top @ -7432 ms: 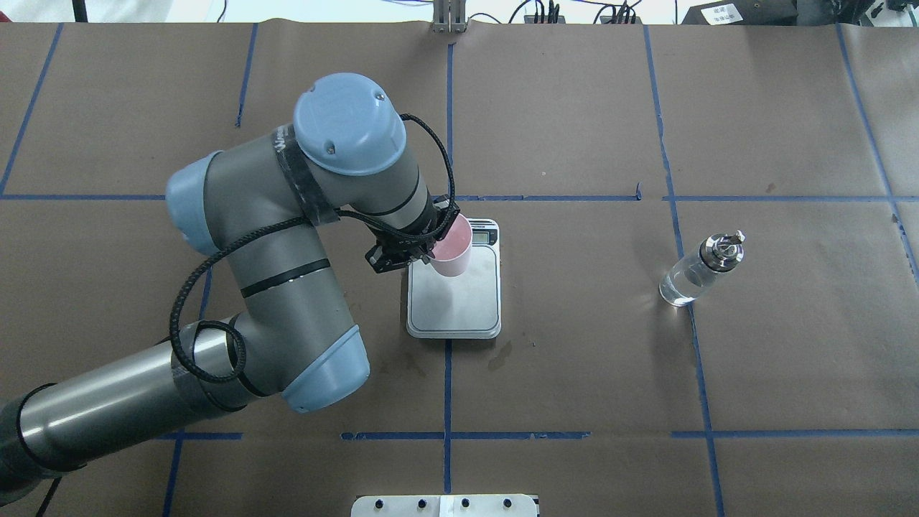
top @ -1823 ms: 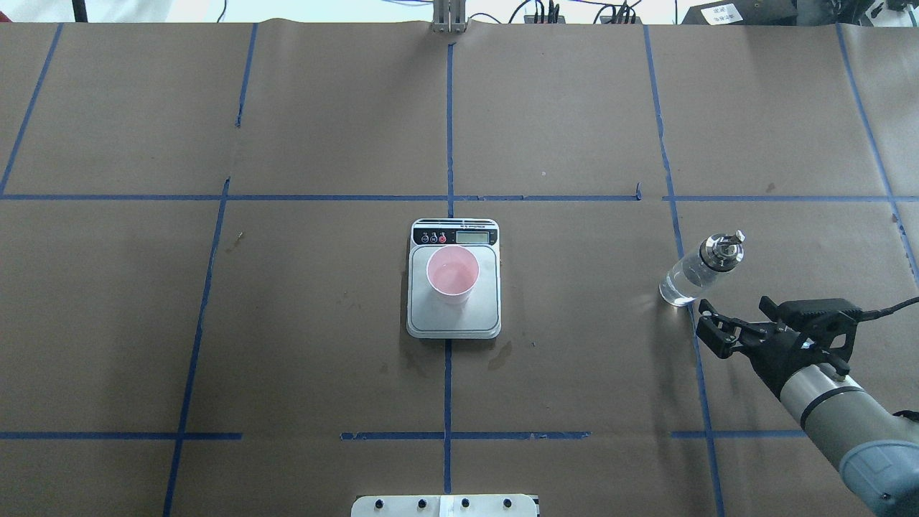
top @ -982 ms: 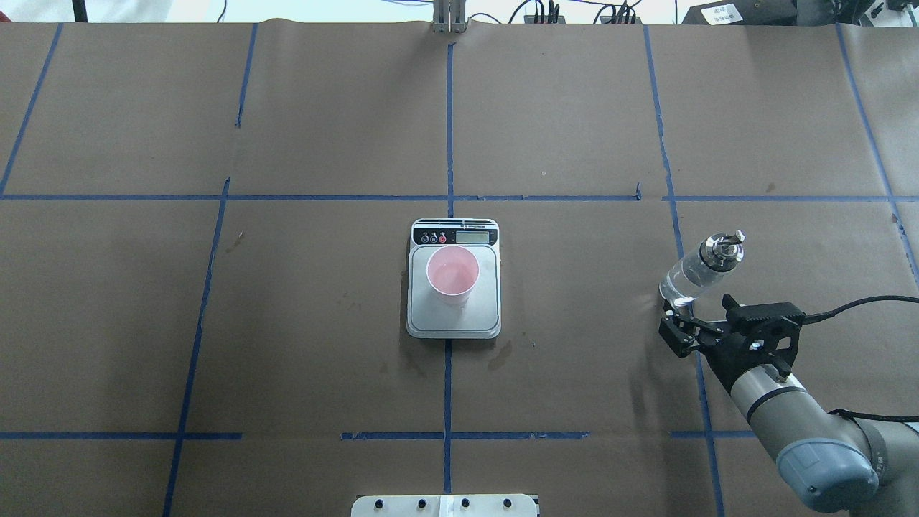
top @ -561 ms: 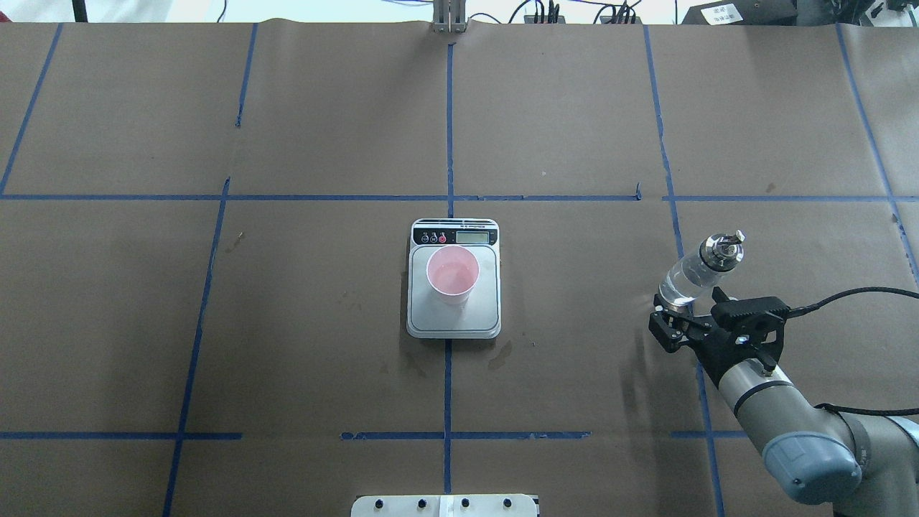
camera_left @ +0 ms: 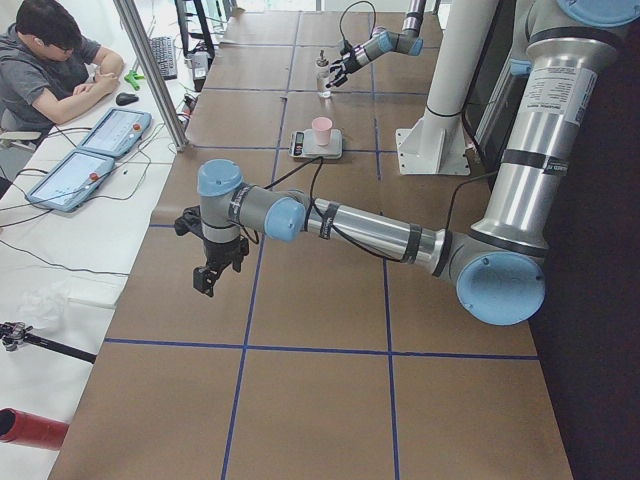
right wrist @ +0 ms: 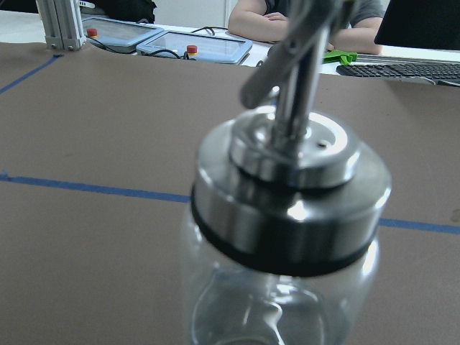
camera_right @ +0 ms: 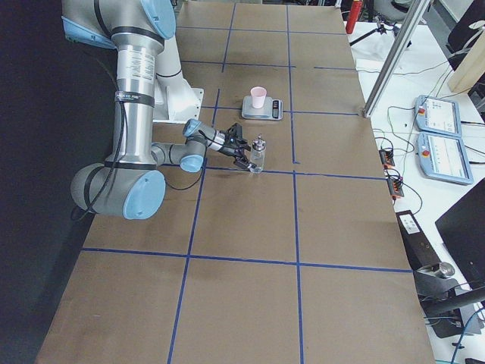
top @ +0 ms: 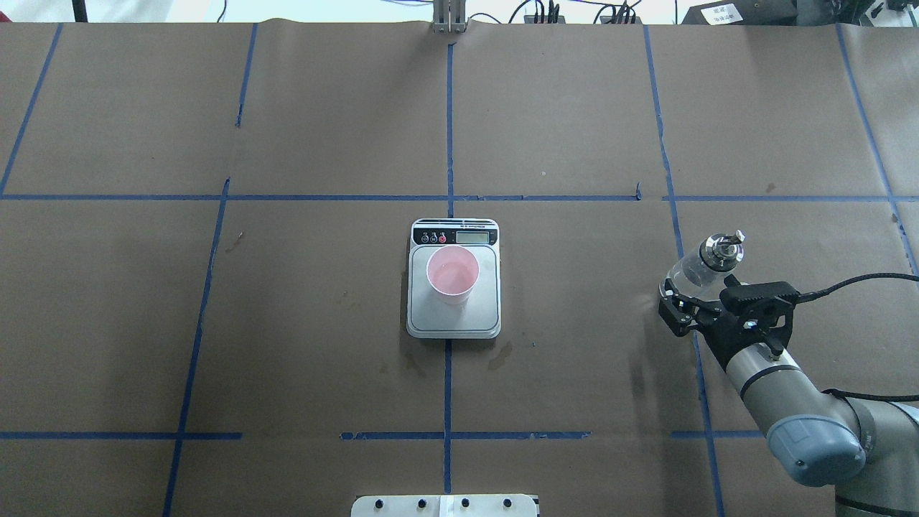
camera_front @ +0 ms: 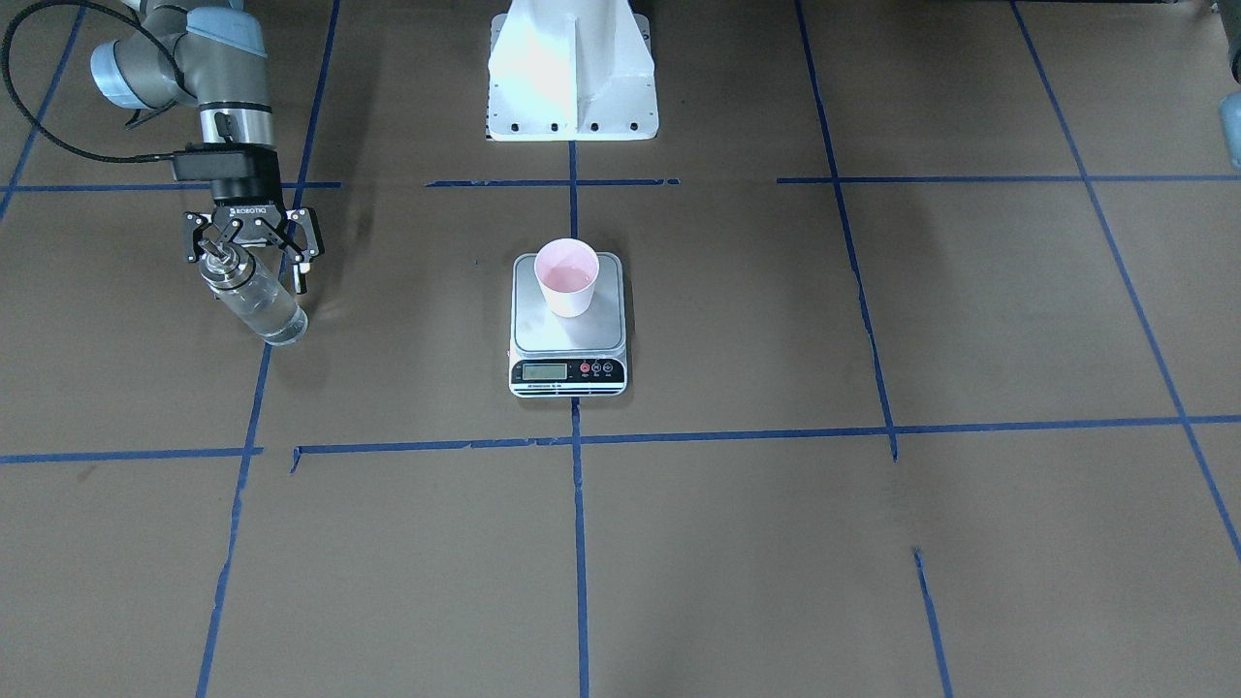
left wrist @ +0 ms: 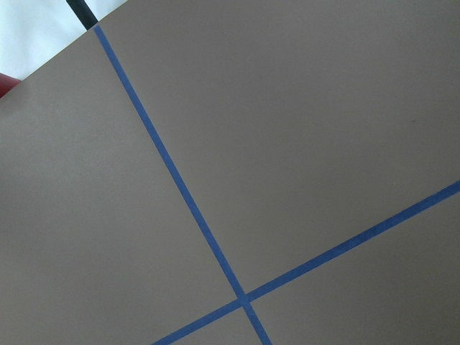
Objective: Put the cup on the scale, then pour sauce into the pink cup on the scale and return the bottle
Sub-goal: 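Lift the dispenser with the right gripper and carry it over the cup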
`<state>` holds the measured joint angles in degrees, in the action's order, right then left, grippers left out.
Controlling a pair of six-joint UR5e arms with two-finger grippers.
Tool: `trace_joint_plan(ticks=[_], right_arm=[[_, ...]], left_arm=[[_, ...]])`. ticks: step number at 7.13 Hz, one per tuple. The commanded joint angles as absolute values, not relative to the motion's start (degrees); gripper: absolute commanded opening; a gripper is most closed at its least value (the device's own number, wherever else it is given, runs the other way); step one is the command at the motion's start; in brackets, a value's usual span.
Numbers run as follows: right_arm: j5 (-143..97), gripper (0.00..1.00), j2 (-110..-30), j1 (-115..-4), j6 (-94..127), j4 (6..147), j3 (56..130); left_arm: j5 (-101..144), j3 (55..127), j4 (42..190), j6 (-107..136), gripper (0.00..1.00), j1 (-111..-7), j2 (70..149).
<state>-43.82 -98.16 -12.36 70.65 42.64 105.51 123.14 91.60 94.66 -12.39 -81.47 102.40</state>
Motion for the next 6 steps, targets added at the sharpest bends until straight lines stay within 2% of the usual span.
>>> trace_joint_plan(ticks=[1, 3, 5, 6], right_arm=[[-43.95, 1.0, -97.21, -13.53, 69.79, 42.71, 105.21], [-43.95, 1.0, -93.72, -13.71, 69.79, 42.63, 101.8], [-44.12, 0.99, -93.43, -14.24, 69.87, 42.19, 101.16], [-44.12, 0.92, -93.43, -14.41, 69.87, 42.19, 101.25]], left_arm=[[123.13, 91.67, 94.57, -12.39, 1.0, -81.47, 102.48], [123.13, 91.84, 94.57, -12.39, 1.0, -81.65, 102.39], [123.13, 92.72, 94.31, -12.31, 1.0, -81.65, 102.39], [123.13, 93.33, 94.13, -12.22, 1.0, -81.65, 102.39]])
